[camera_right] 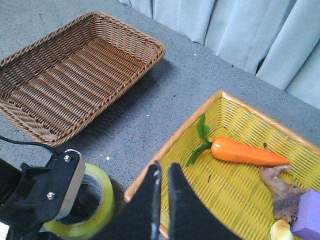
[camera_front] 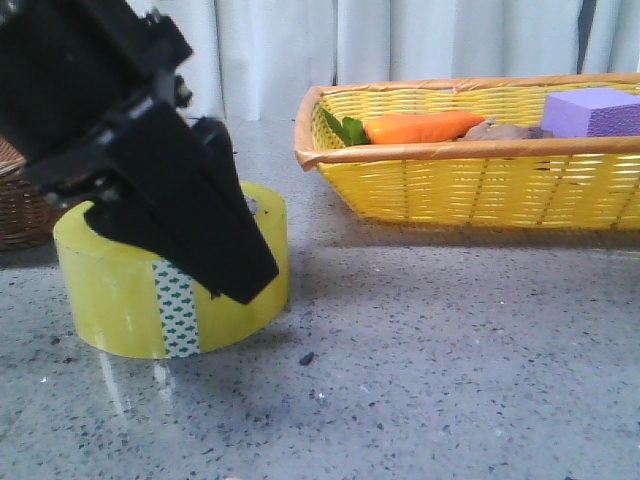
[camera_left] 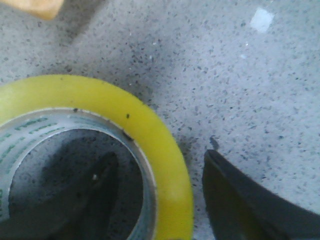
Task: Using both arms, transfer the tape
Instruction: 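Lower the left gripper onto the tape roll and grasp its rim, then lift the tape roll with the left gripper and drop it into the brown basket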
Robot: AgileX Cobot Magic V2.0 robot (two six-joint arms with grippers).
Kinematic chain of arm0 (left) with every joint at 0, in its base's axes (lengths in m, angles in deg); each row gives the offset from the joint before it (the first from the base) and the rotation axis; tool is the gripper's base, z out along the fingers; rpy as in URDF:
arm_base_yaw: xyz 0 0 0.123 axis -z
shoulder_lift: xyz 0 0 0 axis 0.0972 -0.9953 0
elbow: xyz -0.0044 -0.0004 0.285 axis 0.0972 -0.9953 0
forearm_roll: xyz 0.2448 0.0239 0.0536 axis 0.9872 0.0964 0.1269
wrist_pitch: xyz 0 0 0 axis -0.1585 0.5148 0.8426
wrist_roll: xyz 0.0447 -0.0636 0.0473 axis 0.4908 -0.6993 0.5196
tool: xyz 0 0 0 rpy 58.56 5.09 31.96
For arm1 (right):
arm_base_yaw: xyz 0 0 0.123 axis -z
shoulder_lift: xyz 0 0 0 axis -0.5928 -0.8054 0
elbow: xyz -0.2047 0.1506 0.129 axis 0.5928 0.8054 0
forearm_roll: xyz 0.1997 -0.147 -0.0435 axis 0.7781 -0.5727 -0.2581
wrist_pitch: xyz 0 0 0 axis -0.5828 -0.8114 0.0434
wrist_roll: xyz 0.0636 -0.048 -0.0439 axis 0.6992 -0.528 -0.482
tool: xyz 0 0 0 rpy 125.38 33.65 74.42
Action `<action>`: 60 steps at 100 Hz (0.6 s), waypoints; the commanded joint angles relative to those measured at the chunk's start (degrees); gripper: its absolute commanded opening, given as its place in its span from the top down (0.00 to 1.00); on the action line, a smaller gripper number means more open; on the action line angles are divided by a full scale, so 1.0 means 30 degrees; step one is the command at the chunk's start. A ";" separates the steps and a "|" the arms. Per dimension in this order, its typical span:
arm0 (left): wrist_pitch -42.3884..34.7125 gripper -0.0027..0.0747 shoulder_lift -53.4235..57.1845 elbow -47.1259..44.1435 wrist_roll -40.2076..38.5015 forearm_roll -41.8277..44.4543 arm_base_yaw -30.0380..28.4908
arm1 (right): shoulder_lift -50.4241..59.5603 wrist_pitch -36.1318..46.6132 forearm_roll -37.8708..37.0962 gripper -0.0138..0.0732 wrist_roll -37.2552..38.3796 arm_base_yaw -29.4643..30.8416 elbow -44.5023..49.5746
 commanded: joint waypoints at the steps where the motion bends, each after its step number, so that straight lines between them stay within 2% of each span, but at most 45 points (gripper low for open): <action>1: -0.0778 0.51 0.0293 0.0631 -0.0005 -0.0247 0.0177 | 0.0389 0.1383 -0.0485 0.92 0.0014 0.0127 -0.0324; 13: -0.0778 0.60 0.0181 0.0631 -0.0005 -0.0247 0.0177 | 0.0389 0.1383 -0.0485 0.92 0.0014 0.0127 -0.0324; 35: -0.0778 0.99 0.0181 0.0631 -0.0005 -0.0247 0.0177 | 0.0389 0.1383 -0.0485 0.92 0.0014 0.0127 -0.0324; 60: 0.0128 0.99 0.0361 0.0708 -0.0005 -0.0286 0.0177 | 0.0389 0.1383 -0.0485 0.92 0.0014 0.0127 -0.0324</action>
